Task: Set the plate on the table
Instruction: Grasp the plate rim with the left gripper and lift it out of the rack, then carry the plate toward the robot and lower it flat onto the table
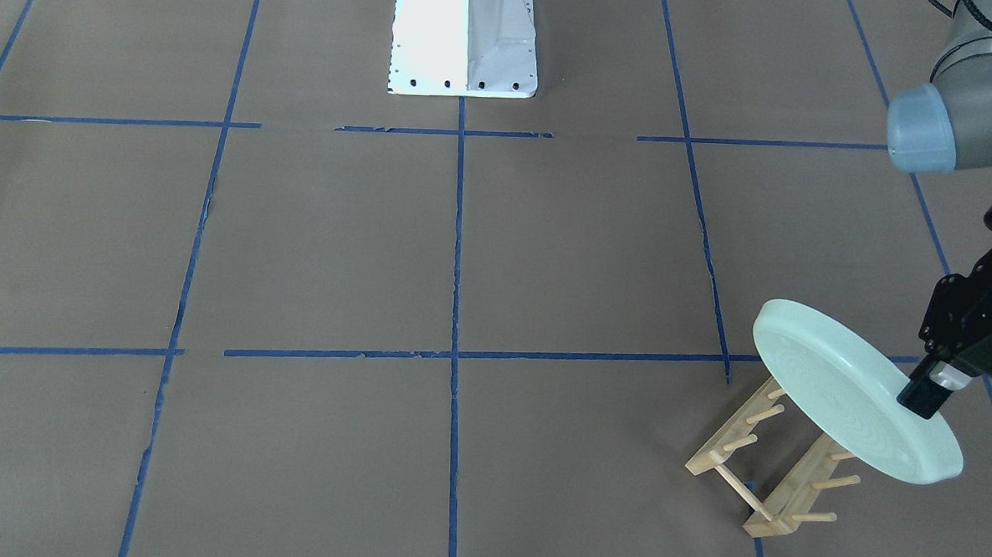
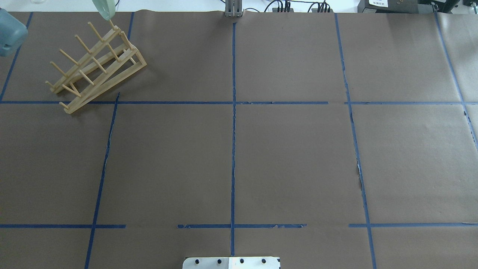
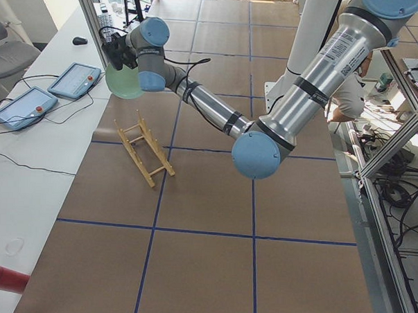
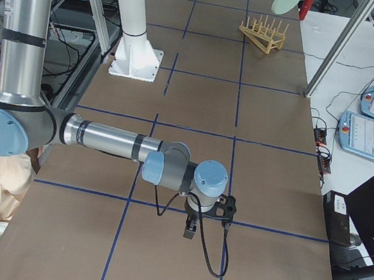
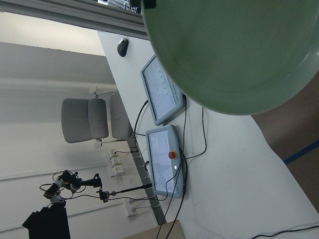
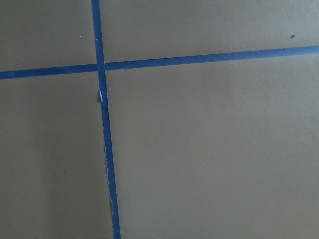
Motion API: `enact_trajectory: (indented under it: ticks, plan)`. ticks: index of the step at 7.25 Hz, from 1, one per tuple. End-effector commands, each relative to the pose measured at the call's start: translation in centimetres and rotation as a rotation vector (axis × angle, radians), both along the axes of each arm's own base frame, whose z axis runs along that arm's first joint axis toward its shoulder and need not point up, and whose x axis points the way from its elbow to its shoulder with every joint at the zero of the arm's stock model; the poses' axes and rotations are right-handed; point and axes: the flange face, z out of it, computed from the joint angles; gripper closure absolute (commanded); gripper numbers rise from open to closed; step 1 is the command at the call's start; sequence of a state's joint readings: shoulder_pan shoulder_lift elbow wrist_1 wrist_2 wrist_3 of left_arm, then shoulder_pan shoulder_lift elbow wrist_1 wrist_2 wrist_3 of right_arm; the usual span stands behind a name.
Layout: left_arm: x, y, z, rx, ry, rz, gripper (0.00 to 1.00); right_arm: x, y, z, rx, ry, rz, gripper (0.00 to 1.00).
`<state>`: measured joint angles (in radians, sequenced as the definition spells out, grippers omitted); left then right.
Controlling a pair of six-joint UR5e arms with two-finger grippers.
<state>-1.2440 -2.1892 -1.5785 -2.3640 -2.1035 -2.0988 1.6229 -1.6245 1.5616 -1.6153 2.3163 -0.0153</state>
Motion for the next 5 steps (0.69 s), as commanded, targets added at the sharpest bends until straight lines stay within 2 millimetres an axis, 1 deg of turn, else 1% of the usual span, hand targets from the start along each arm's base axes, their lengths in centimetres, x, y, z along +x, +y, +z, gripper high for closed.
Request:
enact_trajectory:
  ticks: [1,2,3,4,5]
  plan:
    - [10.0,2.4,-4.4,-0.083,-0.214,0.191,1.00,0.0,0.0,0.0,0.000,0.000,0.000,0.00]
    - [16.5,4.1,-6.0,-0.115,-0.347,0.289,1.00,0.0,0.0,0.0,0.000,0.000,0.000,0.00]
    - [23.0,6.8,-5.7,-0.135,-0.460,0.398,1.00,0.0,0.0,0.0,0.000,0.000,0.000,0.00]
    - [28.9,10.0,-4.2,-0.153,-0.571,0.491,1.00,0.0,0.0,0.0,0.000,0.000,0.000,0.00]
    - [35.7,13.4,-2.3,-0.175,-0.715,0.612,1.00,0.0,0.0,0.0,0.000,0.000,0.000,0.00]
